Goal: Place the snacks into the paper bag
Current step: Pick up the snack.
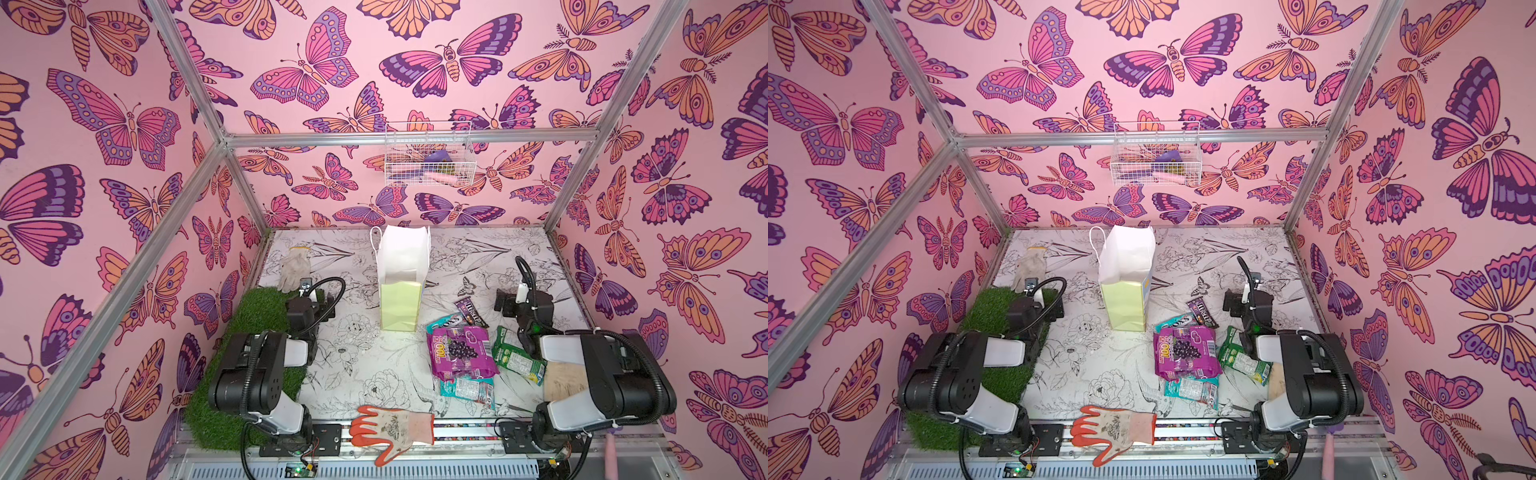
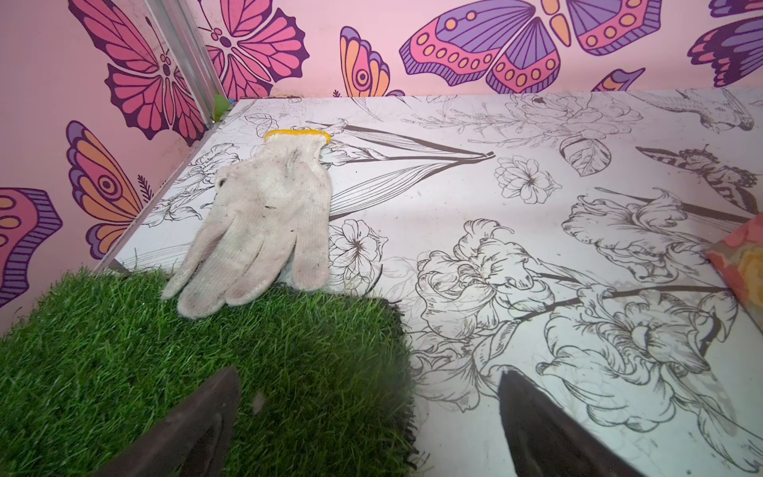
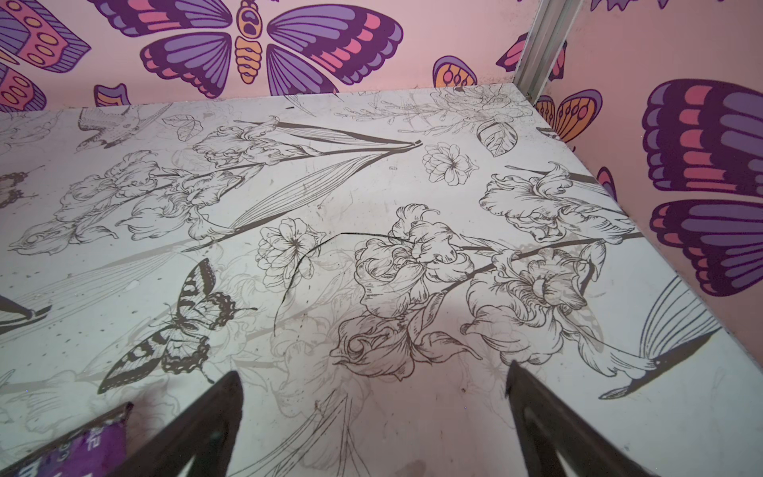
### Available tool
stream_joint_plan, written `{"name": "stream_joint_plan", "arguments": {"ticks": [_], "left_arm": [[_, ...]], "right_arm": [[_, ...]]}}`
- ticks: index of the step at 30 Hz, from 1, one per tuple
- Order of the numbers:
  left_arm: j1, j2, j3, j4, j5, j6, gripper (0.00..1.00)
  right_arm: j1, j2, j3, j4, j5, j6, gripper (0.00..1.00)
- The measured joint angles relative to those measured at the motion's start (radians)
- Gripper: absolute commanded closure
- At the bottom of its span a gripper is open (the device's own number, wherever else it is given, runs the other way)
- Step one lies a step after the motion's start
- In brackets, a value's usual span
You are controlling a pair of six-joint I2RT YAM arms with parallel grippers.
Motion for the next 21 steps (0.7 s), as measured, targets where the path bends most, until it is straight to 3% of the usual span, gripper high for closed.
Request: {"name": "stream_joint_plan", "arguments": {"ticks": [21], "left_arm": [[0.000, 0.000, 0.000, 0.000, -0.013, -0.003, 0.00]], "right_arm": [[0.000, 0.000, 0.000, 0.000, 0.000, 0.000, 0.01]]}}
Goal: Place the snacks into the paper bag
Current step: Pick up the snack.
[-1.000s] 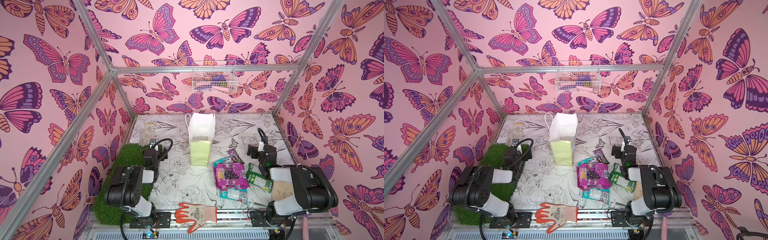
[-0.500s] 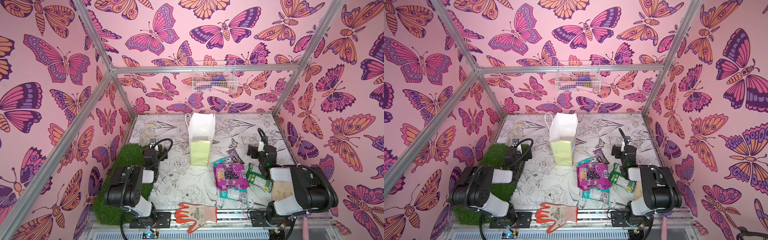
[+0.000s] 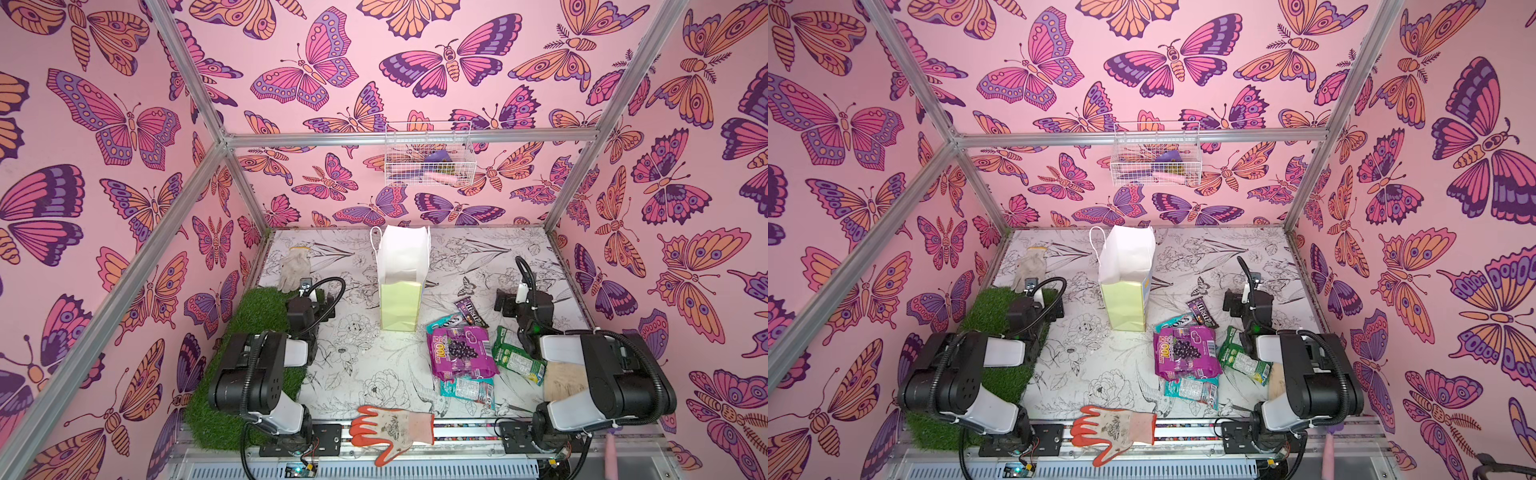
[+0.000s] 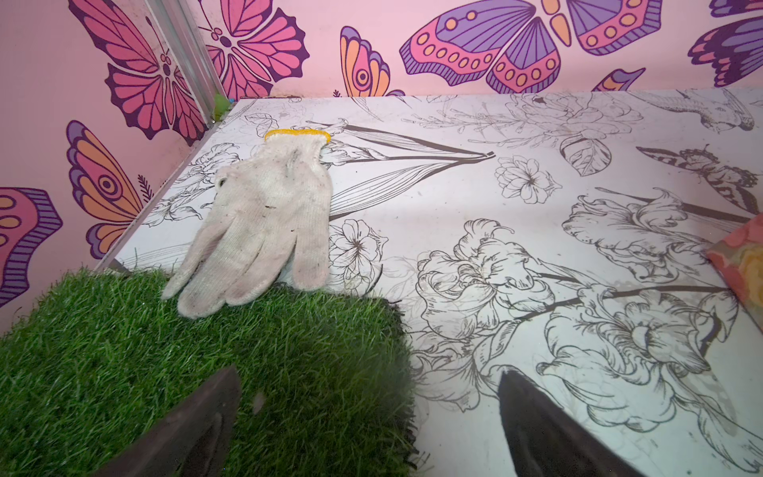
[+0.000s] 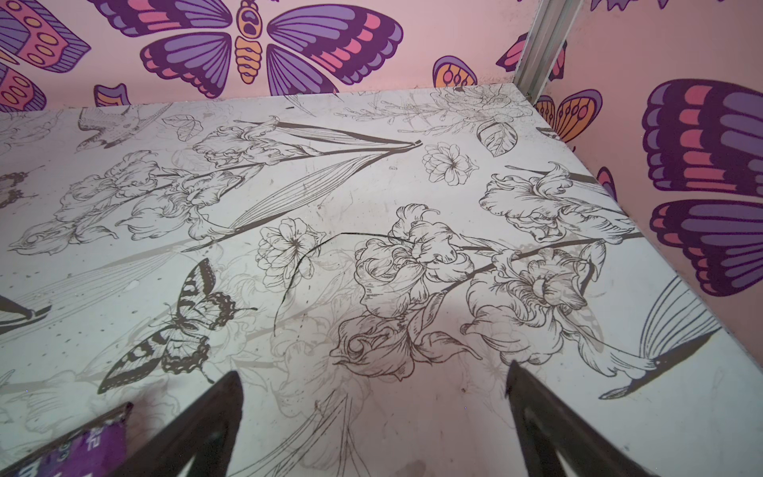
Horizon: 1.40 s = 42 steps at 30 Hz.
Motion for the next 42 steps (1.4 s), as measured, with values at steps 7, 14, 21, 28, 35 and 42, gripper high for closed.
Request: {"name": "stream_joint_plan", "arguments": {"ticks": [7, 14, 21, 28, 35, 42], "left_arm": [[-0.025, -0.045, -0.034, 0.026, -0.089, -0.006, 0.01], [-0.111, -0.329, -0.040, -0.125, -0.220, 0.000, 0.02], [-0.126, -0.553, 0.019, -0.308, -0.249, -0.108, 0.03], [-0.172, -0.694, 0.046, -0.552, -0.220, -0.226, 0.05], [-0.245, -0.807, 0.123, -0.769, -0.199, -0.288, 0.06], [-0.351, -0.822, 0.245, -0.946, -0.193, -0.320, 0.07]], "right_arm": [[0.000, 0.000, 0.000, 0.000, 0.000, 0.000, 0.01], [0.000, -0.096, 0.000, -0.077, 0.000, 0.000, 0.01], [0.000, -0.394, 0.045, -0.249, 0.043, 0.127, 0.01], [-0.032, -0.489, 0.076, -0.470, 0.060, 0.504, 0.01], [-0.032, -0.504, 0.142, -0.662, -0.080, 0.546, 0.01], [-0.002, -0.498, 0.254, -0.851, -0.159, 0.516, 0.00]]}}
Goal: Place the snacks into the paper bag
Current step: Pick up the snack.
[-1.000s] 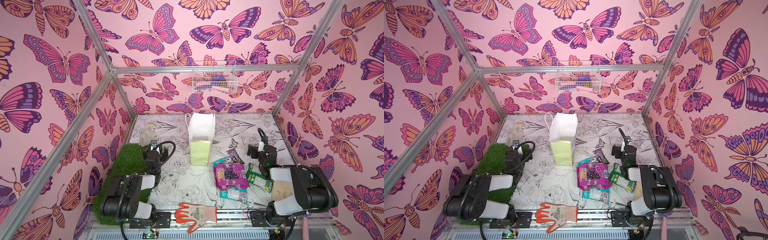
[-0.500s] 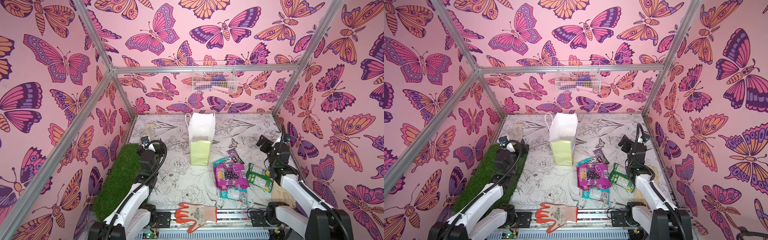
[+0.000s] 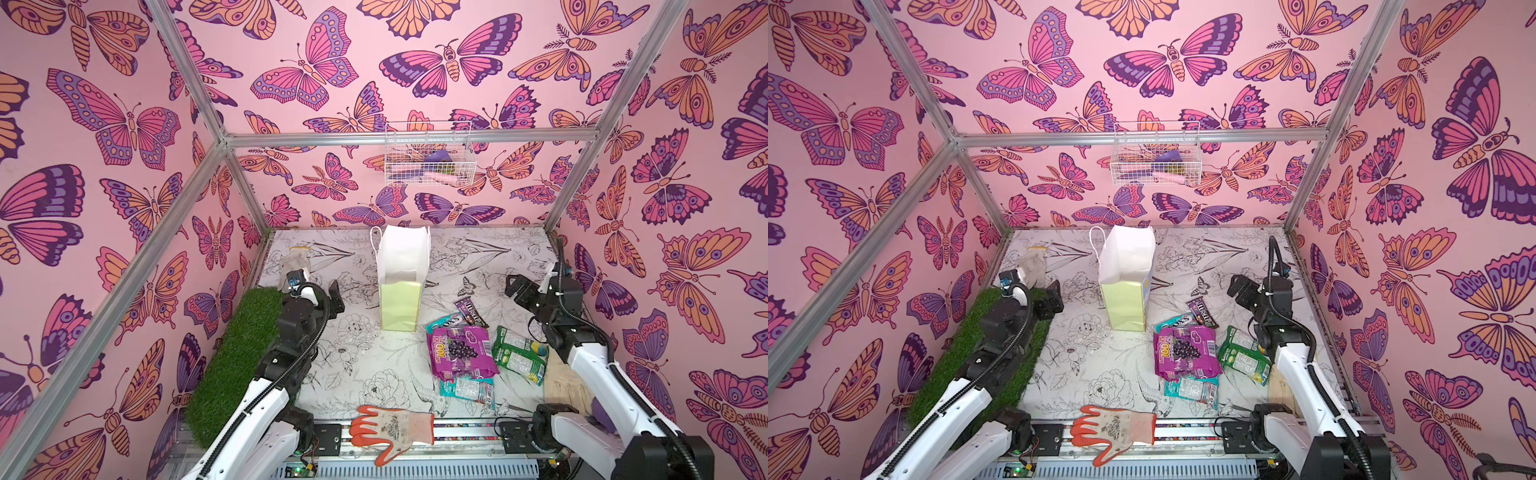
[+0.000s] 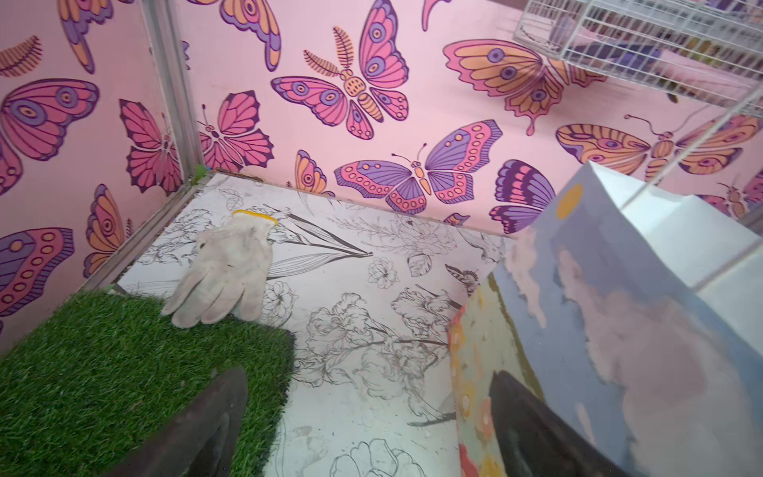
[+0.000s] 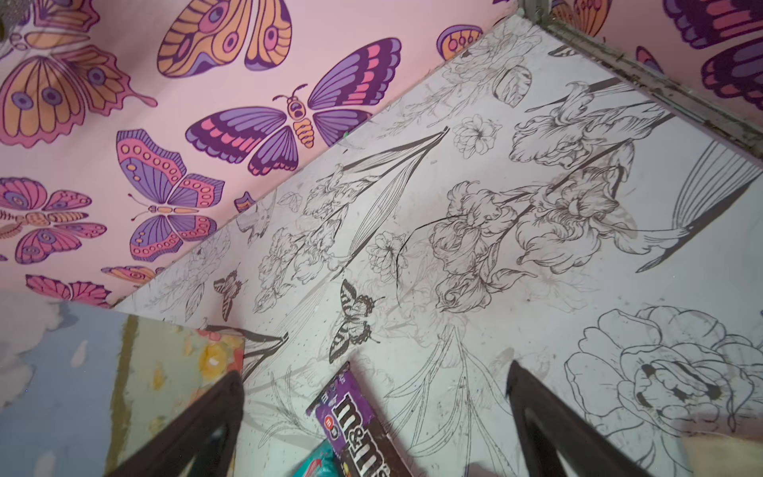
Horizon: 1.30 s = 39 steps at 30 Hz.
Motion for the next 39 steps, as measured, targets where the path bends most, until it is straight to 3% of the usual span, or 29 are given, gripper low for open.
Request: {"name": "stream_joint_plan", "arguments": {"ticks": [15, 39], "left_arm": [[-0.185, 0.002, 0.117, -0.183, 0.004, -0.036, 0.08], [-0.317, 0.026, 0.117, -0.232, 0.047, -0.080, 0.08]], "right_arm": [[0.125, 0.016, 0.051, -0.255, -0.023, -0.068, 0.06], [0.253, -0.007, 0.050, -0.449, -0.074, -0.097, 0.10]]}}
